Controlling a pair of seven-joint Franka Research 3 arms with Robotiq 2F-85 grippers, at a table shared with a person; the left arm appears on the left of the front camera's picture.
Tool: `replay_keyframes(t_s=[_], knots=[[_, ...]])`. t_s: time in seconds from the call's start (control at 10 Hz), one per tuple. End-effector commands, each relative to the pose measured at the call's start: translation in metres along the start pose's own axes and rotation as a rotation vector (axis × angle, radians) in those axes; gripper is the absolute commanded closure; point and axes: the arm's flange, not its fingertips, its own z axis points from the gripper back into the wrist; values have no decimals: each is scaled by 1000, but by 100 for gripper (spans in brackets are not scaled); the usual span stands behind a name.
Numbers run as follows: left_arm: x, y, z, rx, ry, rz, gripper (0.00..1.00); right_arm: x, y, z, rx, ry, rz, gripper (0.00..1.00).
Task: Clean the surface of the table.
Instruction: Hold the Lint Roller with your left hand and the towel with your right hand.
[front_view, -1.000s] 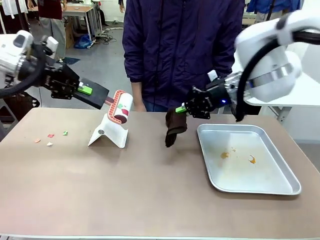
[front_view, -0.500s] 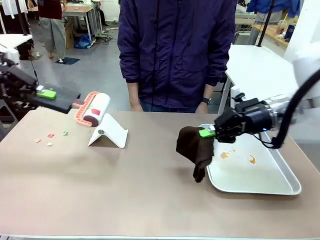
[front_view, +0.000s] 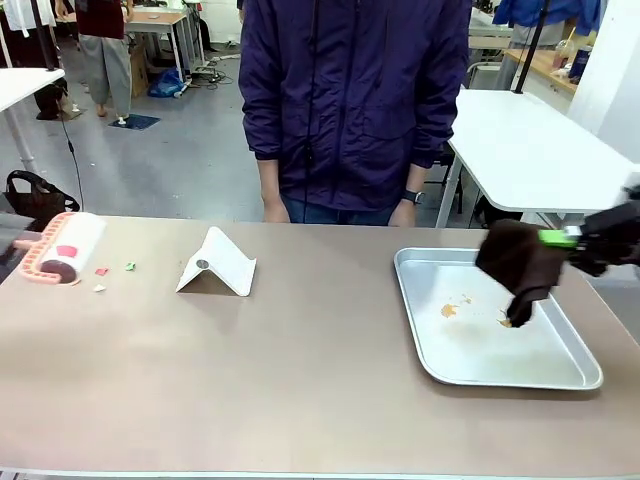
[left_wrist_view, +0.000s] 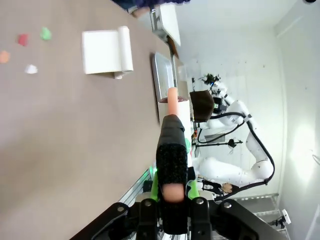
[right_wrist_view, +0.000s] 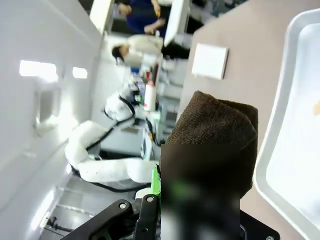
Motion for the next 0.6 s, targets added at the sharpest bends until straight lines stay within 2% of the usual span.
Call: replay_keyframes(t_s=[0.0, 0.2, 0.5], knots=[[12, 35, 31, -91, 67, -55, 100, -42, -15, 30, 55, -86, 29, 100], [0, 65, 67, -115, -5, 9, 100, -55, -27, 65, 59, -235, 60, 100], [-8, 78, 78, -130, -121, 31, 100, -58, -39, 75, 29, -333, 21, 100]])
